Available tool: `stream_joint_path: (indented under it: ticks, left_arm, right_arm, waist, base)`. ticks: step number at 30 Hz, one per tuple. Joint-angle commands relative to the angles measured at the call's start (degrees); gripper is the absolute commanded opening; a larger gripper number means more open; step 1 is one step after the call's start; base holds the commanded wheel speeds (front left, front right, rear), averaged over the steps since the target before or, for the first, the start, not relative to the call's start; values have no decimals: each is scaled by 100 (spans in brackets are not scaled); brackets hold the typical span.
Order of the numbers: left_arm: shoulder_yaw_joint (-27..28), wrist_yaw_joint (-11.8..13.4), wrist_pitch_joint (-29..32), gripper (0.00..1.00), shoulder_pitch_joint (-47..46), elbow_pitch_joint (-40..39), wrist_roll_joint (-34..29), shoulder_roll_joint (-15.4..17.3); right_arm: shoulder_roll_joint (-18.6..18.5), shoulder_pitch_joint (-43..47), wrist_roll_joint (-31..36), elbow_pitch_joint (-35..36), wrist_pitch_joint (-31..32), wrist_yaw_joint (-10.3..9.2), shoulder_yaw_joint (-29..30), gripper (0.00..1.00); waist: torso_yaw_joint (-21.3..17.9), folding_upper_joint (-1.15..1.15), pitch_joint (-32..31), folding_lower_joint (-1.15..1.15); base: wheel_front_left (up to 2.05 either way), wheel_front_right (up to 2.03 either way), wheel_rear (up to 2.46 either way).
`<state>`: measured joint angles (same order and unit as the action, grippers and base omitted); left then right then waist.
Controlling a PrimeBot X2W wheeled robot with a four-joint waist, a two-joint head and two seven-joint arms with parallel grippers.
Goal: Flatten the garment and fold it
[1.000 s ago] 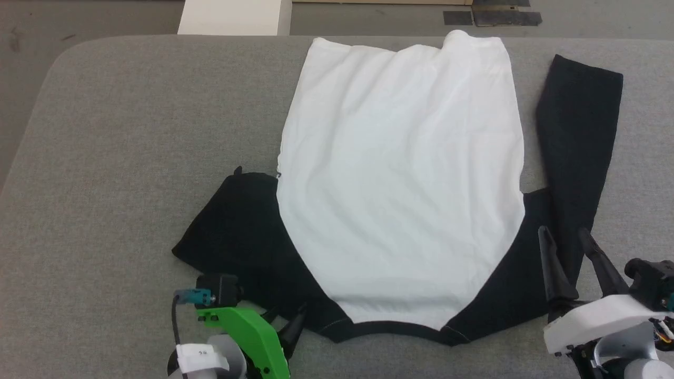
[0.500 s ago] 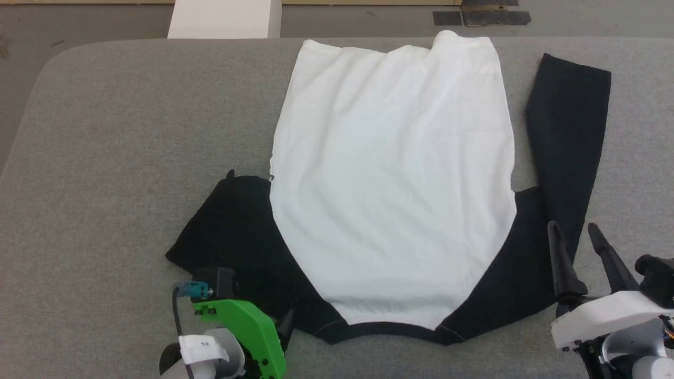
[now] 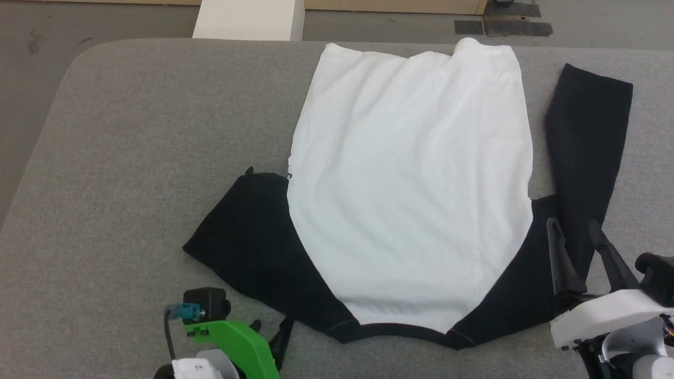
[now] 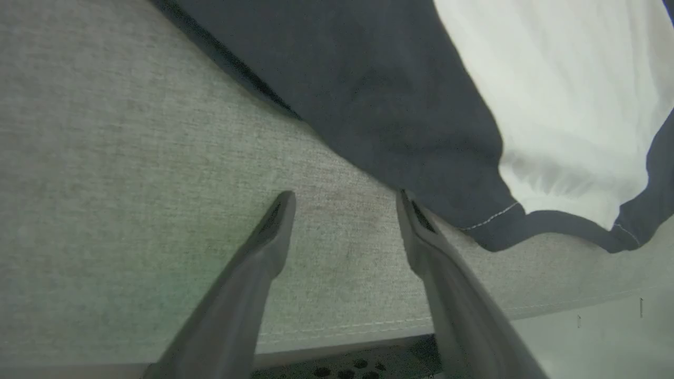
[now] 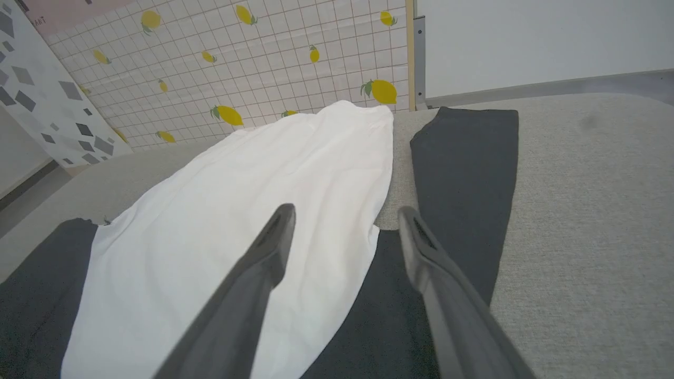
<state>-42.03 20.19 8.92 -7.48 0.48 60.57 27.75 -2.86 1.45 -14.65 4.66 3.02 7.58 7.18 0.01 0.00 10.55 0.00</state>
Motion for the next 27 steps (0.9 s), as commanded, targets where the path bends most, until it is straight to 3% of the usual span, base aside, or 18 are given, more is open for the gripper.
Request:
stream_joint_path:
  ticks: [1, 3, 16, 17, 18, 20, 21, 27]
  left_arm:
    - [6, -97, -64, 100, -149, 103, 6, -91]
    - [-23, -239, -72, 100, -313, 390, 25, -241]
    - [-50, -420, -148, 100, -735, 990, -38, -496]
    - [-61, -428, -152, 49, -750, 949, -58, -488]
    - [-64, -432, -147, 41, -751, 896, -57, -482]
    - [-59, -464, -118, 6, -714, 708, -14, -453]
    - [-56, -474, -107, 0, -690, 614, 1, -426]
    - [259, -438, -579, 0, -722, -237, -195, -172]
  right_arm:
    - [-2, -18, -33, 45, 22, -9, -22, 100]
    - [-2, -34, -6, 71, 39, -9, -32, 100]
    - [-2, -5, -19, 92, 36, -9, -10, 100]
    - [-2, -7, -21, 88, 36, -9, -16, 100]
    - [-2, -8, -23, 85, 35, -9, -17, 100]
    - [-2, -7, -19, 73, 32, -9, -9, 100]
    - [-2, -2, -20, 66, 31, -9, -7, 100]
    - [-2, 50, -32, 18, 25, -9, -13, 100]
  waist:
    - [-38, 0, 30, 0]
    - [-113, 0, 64, 0]
    - [-260, 0, 109, 0]
    - [-254, 0, 101, 0]
    - [-246, 0, 93, 0]
    - [-221, 0, 54, 0]
    - [-211, 0, 38, 0]
    - [-101, 0, -89, 0]
  base:
    - [0, 0, 0]
    - [0, 0, 0]
    - [0, 0, 0]
    - [0, 0, 0]
    - [0, 0, 0]
    - [0, 0, 0]
    - [0, 0, 0]
    - [0, 0, 0]
